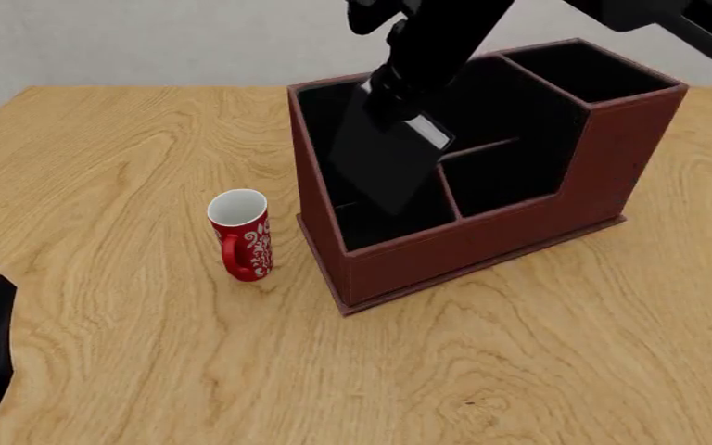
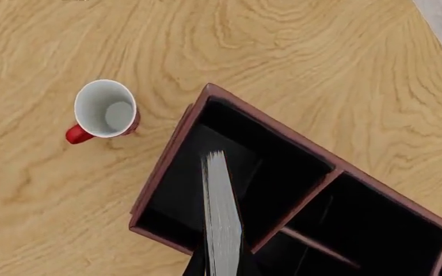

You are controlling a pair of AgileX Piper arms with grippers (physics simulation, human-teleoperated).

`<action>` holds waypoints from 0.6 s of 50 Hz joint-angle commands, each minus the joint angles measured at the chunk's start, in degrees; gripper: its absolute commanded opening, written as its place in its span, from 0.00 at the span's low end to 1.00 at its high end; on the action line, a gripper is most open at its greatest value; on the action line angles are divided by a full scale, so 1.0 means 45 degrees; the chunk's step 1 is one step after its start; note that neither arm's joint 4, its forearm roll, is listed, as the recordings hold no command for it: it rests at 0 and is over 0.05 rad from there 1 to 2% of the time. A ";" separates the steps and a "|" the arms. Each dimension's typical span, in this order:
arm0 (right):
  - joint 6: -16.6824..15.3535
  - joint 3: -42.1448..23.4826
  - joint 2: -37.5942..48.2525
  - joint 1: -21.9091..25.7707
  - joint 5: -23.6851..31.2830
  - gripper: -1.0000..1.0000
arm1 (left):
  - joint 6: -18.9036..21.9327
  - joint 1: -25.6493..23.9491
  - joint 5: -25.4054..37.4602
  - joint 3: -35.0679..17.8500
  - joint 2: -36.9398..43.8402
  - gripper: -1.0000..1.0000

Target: Pick up the book and place it in the left compartment of the caddy.

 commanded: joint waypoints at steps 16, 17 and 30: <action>0.0713 -0.0973 0.1005 -0.0083 -0.0002 0.00 | 0.0145 0.0015 -0.0003 0.0003 0.0000 1.00; 0.0680 -0.1024 0.1046 -0.0134 -0.0002 0.00 | 0.0153 0.0013 0.0006 0.0004 0.0000 1.00; 0.0714 -0.1246 0.1445 -0.0261 -0.0017 0.00 | 0.0257 -0.0005 0.0090 0.0002 0.0000 1.00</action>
